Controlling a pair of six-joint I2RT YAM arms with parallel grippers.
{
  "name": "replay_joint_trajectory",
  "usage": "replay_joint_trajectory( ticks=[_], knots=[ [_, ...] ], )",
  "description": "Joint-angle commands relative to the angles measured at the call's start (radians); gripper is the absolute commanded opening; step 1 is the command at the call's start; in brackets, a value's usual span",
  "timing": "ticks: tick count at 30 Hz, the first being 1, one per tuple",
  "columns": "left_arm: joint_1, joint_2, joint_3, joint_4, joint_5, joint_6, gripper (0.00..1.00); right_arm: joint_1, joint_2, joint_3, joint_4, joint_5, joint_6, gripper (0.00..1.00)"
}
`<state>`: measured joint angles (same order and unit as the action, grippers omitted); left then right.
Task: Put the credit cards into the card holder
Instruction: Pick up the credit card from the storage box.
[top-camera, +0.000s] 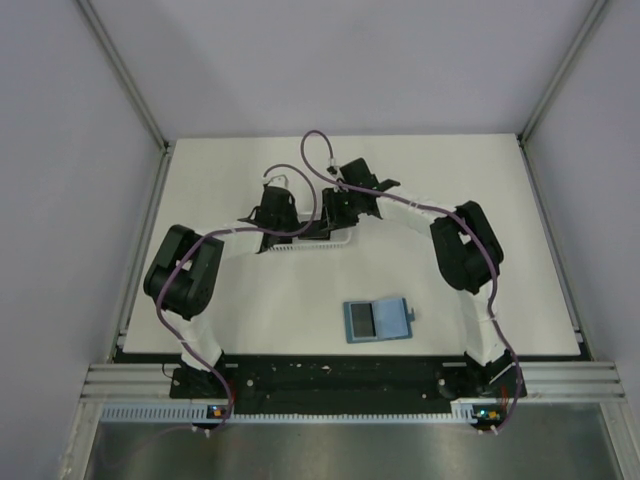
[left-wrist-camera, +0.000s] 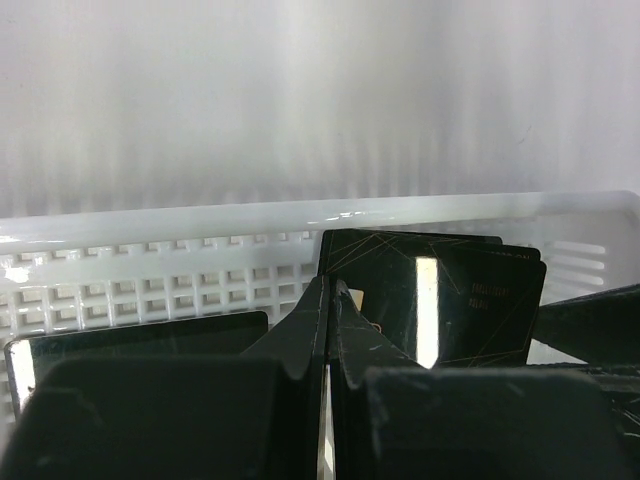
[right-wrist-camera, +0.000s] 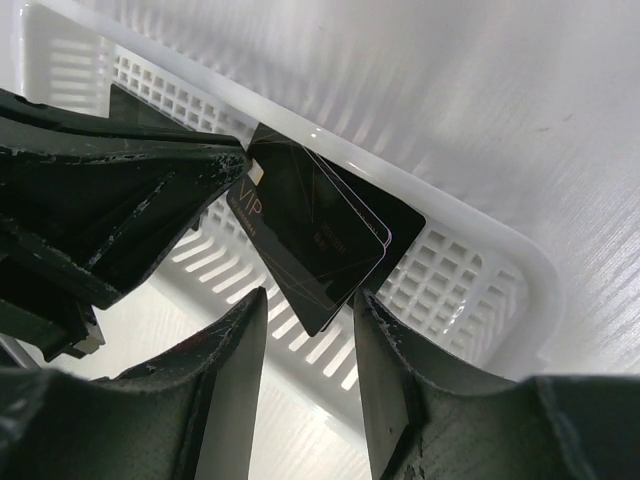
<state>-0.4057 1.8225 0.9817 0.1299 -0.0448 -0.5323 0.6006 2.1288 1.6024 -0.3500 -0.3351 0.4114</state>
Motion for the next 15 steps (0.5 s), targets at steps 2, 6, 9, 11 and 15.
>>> replay_joint_trajectory(
  ticks=[2,6,9,11,15],
  knots=[
    [0.001,0.040,0.003,-0.035,0.033,0.000,0.00,0.007,-0.069,-0.004,0.108,-0.056,0.001,0.40],
    [0.004,0.040,0.003,-0.035,0.036,0.000,0.00,0.005,-0.073,-0.016,0.132,-0.065,0.009,0.40],
    [0.005,0.040,0.003,-0.033,0.039,0.000,0.00,0.005,-0.066,-0.018,0.143,-0.071,0.021,0.39],
    [0.005,0.041,0.003,-0.033,0.040,-0.001,0.00,0.005,-0.060,-0.018,0.149,-0.074,0.030,0.37],
    [0.007,0.044,0.003,-0.030,0.040,0.000,0.00,0.005,-0.049,-0.022,0.169,-0.079,0.055,0.35]
  ],
)
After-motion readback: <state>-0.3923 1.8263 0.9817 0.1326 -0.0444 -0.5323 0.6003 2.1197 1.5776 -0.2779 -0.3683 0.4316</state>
